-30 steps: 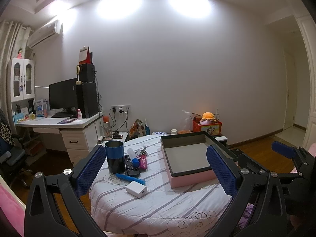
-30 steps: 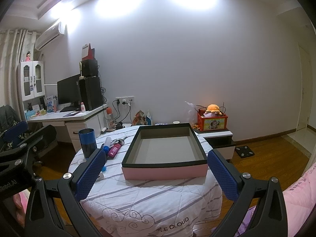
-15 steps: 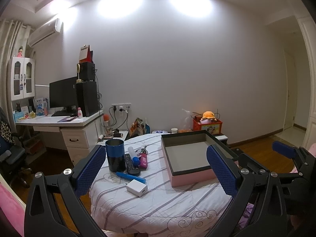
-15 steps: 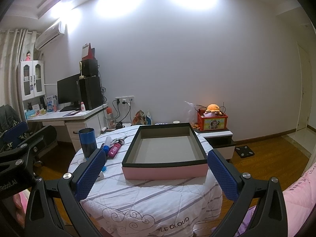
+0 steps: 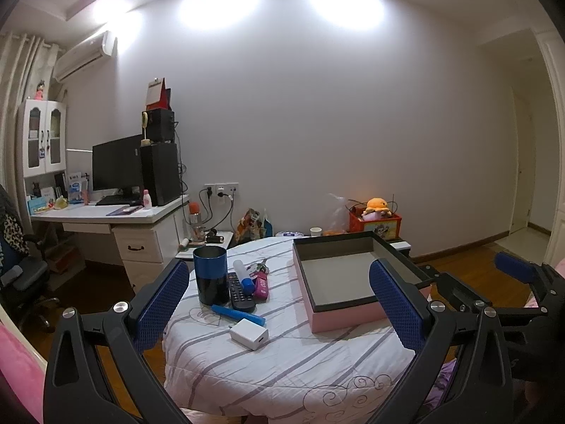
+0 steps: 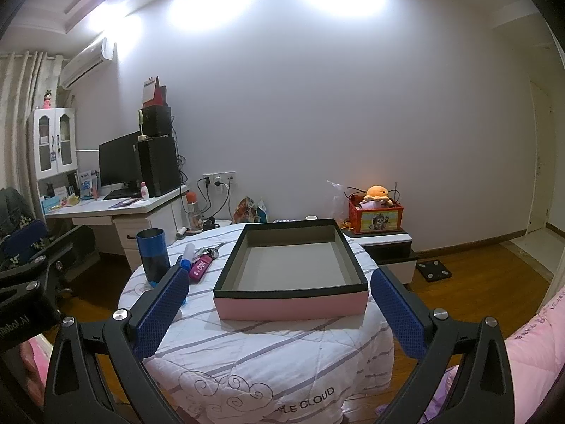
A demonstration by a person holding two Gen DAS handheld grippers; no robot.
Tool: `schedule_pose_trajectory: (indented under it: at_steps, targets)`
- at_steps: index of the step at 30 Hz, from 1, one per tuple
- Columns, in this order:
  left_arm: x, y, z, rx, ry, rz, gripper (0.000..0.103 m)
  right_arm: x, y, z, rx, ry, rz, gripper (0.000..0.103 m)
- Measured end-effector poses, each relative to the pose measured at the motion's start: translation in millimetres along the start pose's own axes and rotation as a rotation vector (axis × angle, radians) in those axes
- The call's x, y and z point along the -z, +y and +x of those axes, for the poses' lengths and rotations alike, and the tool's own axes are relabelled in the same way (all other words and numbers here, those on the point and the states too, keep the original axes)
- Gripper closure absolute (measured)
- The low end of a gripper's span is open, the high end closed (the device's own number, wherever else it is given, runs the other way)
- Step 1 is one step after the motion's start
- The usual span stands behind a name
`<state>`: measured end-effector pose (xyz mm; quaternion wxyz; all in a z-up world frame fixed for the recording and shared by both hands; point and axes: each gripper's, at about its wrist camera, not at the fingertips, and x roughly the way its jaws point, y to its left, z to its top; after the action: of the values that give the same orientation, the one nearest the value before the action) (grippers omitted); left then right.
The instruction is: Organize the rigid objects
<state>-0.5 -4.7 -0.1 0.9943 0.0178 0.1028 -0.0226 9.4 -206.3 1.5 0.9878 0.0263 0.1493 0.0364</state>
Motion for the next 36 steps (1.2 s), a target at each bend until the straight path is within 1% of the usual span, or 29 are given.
schedule_pose_trajectory:
  at_steps: [4,7,9,17,23,27,36]
  targets:
    - [1.9,0.2,1.8,-0.016,0.004,0.004,0.0,0.5,-0.1,-0.3,0.002,0.001,0.001,0.0]
    - [2.9,0.5,2.1,-0.049,-0.014,0.008,0.0,1.2,-0.5,-0.4,0.003,0.002,0.002,0.0]
    - [3.3,-0.2,2.3,-0.056,-0.02,0.022,0.0,1.6,-0.2,-0.6,0.004,0.002,0.0,0.0]
    - [2.8,2.0,6.3,-0.004,0.012,-0.005,0.0,2.2,0.2,0.6,0.003,0.007,0.0,0.0]
    - [2.6,0.2,3.2,0.033,-0.004,-0.005,0.0,2.0,-0.2,3.1,0.0,0.013,-0.002,0.0]
    - [3.8,-0.4,3.7,0.016,-0.004,0.007,0.0,1.7,-0.2,4.1,0.002,0.017,-0.001,0.0]
    - [6.5,0.9,7.1,0.017,0.013,0.005,0.0,2.7,1.5,4.6,-0.001,0.02,-0.007,0.0]
